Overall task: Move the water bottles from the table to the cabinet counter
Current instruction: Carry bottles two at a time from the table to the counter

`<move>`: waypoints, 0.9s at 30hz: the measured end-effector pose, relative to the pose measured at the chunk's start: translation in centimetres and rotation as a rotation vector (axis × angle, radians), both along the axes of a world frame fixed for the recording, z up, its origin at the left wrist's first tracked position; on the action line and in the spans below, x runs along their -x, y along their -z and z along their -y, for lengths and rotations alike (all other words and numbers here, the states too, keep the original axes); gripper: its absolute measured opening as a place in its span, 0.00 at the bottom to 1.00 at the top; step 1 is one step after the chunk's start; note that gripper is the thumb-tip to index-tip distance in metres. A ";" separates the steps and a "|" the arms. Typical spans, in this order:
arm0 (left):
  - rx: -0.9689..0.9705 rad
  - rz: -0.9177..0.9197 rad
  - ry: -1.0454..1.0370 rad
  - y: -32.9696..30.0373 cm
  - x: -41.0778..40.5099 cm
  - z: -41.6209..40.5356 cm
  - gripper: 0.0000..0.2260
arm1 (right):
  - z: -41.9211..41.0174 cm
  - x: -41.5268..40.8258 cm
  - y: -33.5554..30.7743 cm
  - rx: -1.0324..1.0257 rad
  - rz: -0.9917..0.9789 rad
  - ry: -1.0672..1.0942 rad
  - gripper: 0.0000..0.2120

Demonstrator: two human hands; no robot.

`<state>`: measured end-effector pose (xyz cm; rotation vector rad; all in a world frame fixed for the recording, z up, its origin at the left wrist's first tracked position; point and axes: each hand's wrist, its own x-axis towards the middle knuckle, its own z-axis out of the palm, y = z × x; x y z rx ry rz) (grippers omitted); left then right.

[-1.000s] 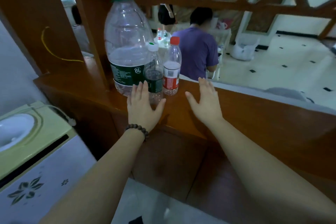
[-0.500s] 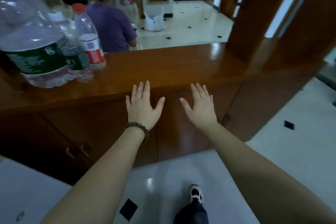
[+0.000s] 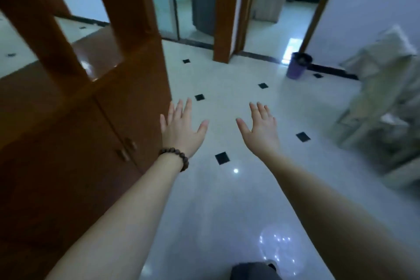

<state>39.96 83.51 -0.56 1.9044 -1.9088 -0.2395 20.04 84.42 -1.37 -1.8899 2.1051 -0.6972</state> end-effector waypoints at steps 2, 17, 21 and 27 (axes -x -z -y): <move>-0.005 -0.010 0.120 -0.3 5.7 1.0 0.32 | -1.4 6.0 -0.1 0.009 0.016 0.134 0.31; -0.036 0.000 0.820 0.3 46.2 -5.5 0.33 | -19.4 39.3 0.4 0.011 0.058 0.845 0.31; -0.007 -0.024 0.976 -0.3 55.9 -9.1 0.33 | -25.4 46.9 0.0 0.006 0.046 1.005 0.31; -0.001 -0.013 1.084 -0.1 64.8 -11.9 0.33 | -31.0 53.9 0.2 -0.002 0.040 1.133 0.32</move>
